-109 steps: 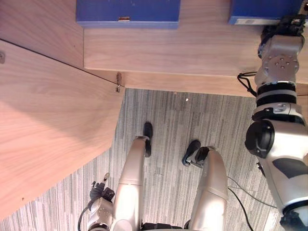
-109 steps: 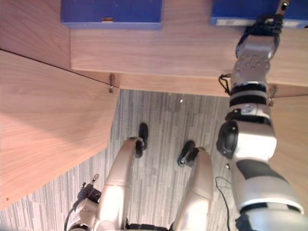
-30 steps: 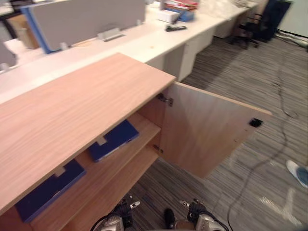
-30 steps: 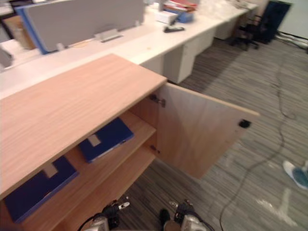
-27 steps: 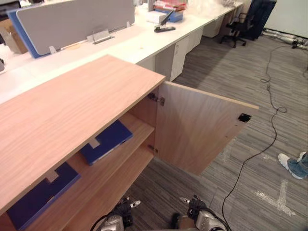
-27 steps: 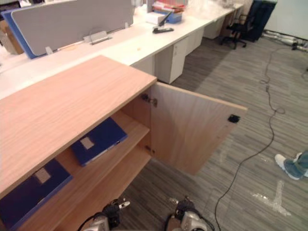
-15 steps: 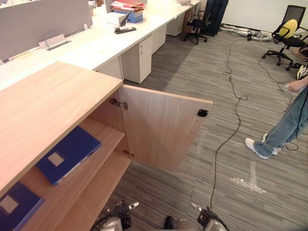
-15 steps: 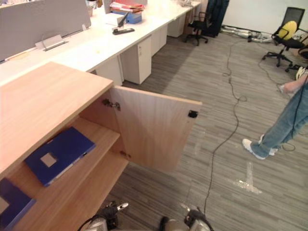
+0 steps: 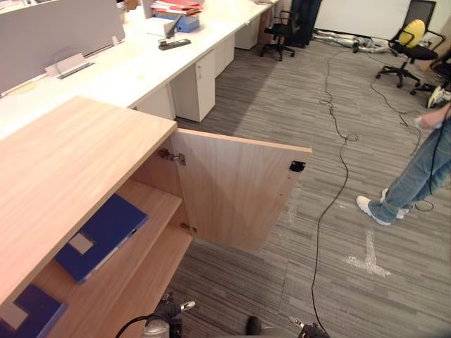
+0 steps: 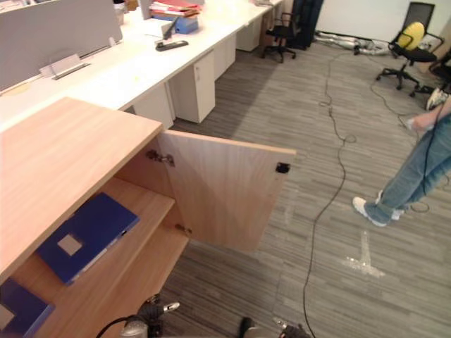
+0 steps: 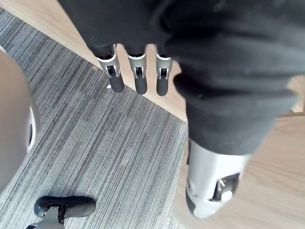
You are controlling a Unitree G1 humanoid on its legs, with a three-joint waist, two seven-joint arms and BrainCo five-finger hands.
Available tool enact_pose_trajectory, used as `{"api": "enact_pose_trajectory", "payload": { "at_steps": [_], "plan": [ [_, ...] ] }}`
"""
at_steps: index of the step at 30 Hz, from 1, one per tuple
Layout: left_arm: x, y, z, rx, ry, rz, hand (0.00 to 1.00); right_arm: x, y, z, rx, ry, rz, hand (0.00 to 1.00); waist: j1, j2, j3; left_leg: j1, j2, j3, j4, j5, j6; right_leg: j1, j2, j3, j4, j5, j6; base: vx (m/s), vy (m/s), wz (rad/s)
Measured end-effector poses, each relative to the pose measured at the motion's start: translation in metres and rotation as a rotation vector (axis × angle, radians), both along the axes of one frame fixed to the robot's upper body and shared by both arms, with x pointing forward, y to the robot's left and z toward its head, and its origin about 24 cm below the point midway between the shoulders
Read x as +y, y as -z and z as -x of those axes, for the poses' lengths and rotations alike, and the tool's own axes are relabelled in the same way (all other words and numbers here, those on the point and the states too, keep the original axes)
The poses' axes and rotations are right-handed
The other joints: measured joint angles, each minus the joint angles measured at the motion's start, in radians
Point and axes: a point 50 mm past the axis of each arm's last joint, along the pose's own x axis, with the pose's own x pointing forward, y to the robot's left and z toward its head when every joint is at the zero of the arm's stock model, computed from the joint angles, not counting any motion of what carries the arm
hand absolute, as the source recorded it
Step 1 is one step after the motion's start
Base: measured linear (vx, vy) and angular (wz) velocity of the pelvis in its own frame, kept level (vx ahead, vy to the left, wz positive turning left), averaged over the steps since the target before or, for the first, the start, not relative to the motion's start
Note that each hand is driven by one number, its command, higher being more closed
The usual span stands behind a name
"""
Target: Walk over to the cabinet, pick up the folder, carry it to the office cabinet, place the folder inside the office cabinet, then close the office cabinet door
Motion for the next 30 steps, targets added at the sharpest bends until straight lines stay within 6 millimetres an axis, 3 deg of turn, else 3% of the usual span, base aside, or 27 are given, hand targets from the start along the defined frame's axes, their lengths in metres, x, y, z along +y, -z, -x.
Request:
{"api": "enact_pose_trajectory", "payload": {
  "at_steps": [2,6,10,12,16,17,21,26,30],
  "plan": [
    [-0.006,0.001,0.001,0.004,0.036,-0.004,0.0,-0.006,-0.004,-0.007,-0.021,-0.015,0.038,0.0,-0.001,0.023,-0.011,0.036,-0.01,0.005,-0.122,-0.011,-0.007,-0.033,0.016,0.0,0.009,0.004,0.006,-0.01,0.081,-0.01],
    [0.005,0.001,0.006,0.014,0.04,-0.043,0.0,-0.021,-0.021,-0.037,-0.16,0.032,0.121,0.0,-0.001,0.022,-0.01,0.035,-0.042,0.008,-0.219,-0.004,-0.02,-0.079,0.001,0.01,-0.007,0.032,0.021,-0.03,0.082,-0.05],
    [0.028,-0.002,0.013,-0.002,-0.013,-0.093,0.0,-0.065,-0.066,-0.082,-0.381,0.144,0.314,0.0,0.0,0.019,-0.014,0.012,-0.072,0.004,-0.236,0.009,-0.025,-0.098,-0.019,0.021,-0.041,0.061,0.028,-0.02,0.056,-0.04],
    [0.038,-0.004,0.019,-0.006,-0.038,-0.124,0.0,-0.1,-0.1,-0.104,-0.492,0.207,0.445,0.0,0.001,0.02,-0.017,0.004,-0.092,-0.003,-0.239,0.031,-0.019,-0.097,-0.038,0.02,-0.055,0.069,0.034,-0.02,0.03,0.06],
    [0.044,-0.004,0.029,0.006,-0.052,-0.141,0.0,-0.135,-0.143,-0.129,-0.604,0.239,0.573,0.0,0.002,0.019,-0.018,0.003,-0.106,-0.025,-0.242,0.06,-0.02,-0.085,-0.056,0.009,-0.061,0.071,0.035,-0.01,0.002,0.11],
    [0.043,-0.003,0.033,0.011,-0.05,-0.139,0.0,-0.147,-0.163,-0.142,-0.655,0.233,0.618,0.0,0.002,0.019,-0.018,0.001,-0.112,-0.048,-0.243,0.075,-0.019,-0.08,-0.064,0.0,-0.062,0.071,0.035,-0.02,-0.011,0.18],
    [0.041,-0.002,0.042,0.022,-0.033,-0.136,0.0,-0.155,-0.199,-0.179,-0.74,0.174,0.658,0.0,0.005,0.021,-0.017,-0.017,-0.113,-0.063,-0.245,0.083,-0.022,-0.087,-0.071,-0.02,-0.063,0.075,0.03,-0.04,-0.004,0.19],
    [0.036,-0.001,0.046,0.022,-0.014,-0.127,0.0,-0.144,-0.242,-0.23,-0.84,0.075,0.649,0.0,0.022,0.033,0.01,-0.05,-0.116,-0.104,-0.26,0.081,-0.022,-0.109,-0.081,-0.049,-0.065,0.099,0.021,-0.1,0.015,0.2],
    [0.033,0.0,0.047,0.021,-0.019,-0.117,0.0,-0.133,-0.268,-0.254,-0.9,0.021,0.637,0.0,0.036,0.048,0.029,-0.083,-0.118,-0.116,-0.269,0.059,-0.022,-0.138,-0.083,-0.056,-0.077,0.122,0.013,-0.16,0.048,0.08]
  ]
}}
